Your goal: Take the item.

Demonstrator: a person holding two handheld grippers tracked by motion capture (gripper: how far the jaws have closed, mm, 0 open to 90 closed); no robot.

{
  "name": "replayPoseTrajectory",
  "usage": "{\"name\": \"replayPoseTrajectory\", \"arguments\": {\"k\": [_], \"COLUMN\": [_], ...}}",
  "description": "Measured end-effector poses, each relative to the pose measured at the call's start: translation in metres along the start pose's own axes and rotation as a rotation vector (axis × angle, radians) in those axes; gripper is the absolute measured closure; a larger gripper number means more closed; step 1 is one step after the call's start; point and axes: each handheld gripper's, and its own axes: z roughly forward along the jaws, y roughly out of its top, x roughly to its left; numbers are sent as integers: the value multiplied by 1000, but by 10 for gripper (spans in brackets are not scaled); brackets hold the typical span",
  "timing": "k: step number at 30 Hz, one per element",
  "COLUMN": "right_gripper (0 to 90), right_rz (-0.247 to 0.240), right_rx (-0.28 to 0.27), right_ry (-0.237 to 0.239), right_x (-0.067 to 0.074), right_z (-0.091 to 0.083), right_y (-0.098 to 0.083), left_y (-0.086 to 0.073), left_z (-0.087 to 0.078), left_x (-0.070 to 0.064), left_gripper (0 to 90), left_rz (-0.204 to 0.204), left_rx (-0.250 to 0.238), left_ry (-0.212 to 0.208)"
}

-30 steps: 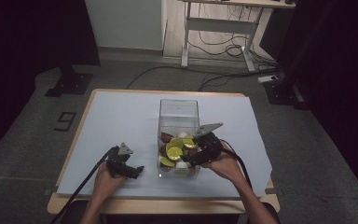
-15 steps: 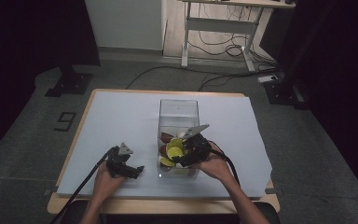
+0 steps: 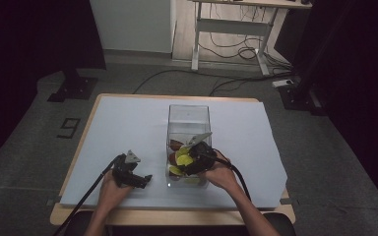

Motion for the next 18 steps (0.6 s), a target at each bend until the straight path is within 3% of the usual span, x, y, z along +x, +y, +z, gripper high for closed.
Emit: {"name": "replayPoseTrajectory", "arguments": {"k": [5, 18], "right_gripper": [316, 378], "right_rz": [-5, 5], "right_rx": [14, 45], "right_ry": [-26, -21], "right_x": [1, 1], "right_z": [5, 8], "right_y": [1, 2], "left_y": [0, 0], "left_z": [0, 0], "left_x": [0, 0], "left_gripper": [0, 0], "left_rz": [0, -2], "left_rx": [0, 0], "left_ry": [0, -1]}}
